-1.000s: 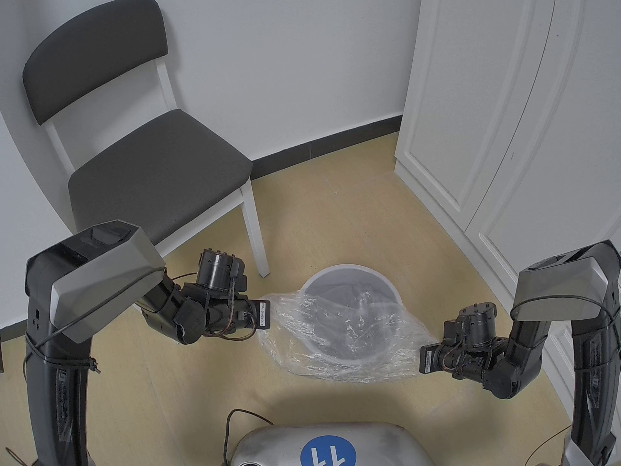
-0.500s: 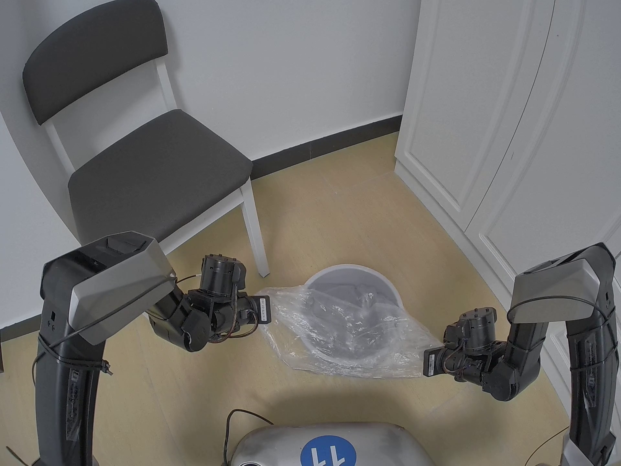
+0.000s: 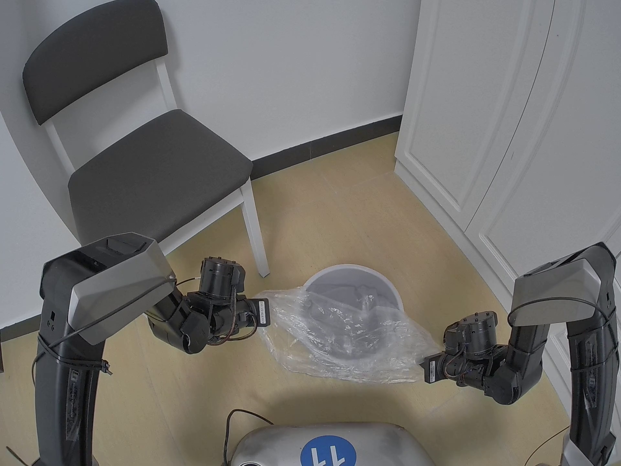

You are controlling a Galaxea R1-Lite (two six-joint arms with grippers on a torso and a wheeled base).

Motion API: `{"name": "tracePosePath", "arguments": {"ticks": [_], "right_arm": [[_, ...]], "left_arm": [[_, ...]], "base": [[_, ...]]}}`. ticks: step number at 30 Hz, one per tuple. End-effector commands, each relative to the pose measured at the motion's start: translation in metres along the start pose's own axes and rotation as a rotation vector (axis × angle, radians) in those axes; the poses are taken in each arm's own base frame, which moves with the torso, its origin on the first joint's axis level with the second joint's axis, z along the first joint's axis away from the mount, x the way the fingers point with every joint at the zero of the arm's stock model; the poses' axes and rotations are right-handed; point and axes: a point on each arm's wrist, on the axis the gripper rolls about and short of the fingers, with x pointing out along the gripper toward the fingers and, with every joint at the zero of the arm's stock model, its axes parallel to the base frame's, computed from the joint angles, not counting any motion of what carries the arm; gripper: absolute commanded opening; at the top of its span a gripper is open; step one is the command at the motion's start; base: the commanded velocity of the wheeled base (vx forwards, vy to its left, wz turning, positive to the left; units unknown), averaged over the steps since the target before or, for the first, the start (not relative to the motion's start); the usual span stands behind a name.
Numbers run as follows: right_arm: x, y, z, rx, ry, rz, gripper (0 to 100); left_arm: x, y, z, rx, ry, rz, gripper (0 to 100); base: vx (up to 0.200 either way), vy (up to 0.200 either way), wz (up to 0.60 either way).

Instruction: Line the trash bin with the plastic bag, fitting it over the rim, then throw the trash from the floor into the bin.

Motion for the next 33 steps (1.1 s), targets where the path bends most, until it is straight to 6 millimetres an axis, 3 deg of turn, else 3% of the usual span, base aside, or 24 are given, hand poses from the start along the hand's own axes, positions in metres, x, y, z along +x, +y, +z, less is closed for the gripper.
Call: {"name": "tracePosePath", "arguments": {"ticks": [1, 10, 17, 26, 33], "right_arm": [[-0.008, -0.003, 0.002, -0.002, -0.003, 0.001, 100], [-0.041, -0.048, -0.015, -0.18, -0.07, 0.139, 100], [-0.047, -0.063, -0.024, -0.153, -0.067, 0.245, 100], [-0.056, -0.089, -0.043, -0.232, -0.114, 0.522, 100], [-0.058, -0.096, -0.047, -0.221, -0.153, 0.63, 100]], "left_arm": [[-0.002, -0.001, 0.002, -0.011, -0.007, -0.002, 0], [-0.004, 0.0, 0.0, -0.017, 0.002, 0.001, 0], [-0.003, 0.0, -0.001, -0.016, 0.004, 0.0, 0], [0.0, 0.001, -0.005, -0.012, 0.016, 0.009, 0], [0.001, 0.001, -0.004, -0.012, 0.013, 0.008, 0]], "base": [[0.0, 0.0, 0.0], [0.0, 0.0, 0.0], [0.0, 0.0, 0.0], [0.0, 0.0, 0.0], [0.0, 0.0, 0.0]]}}
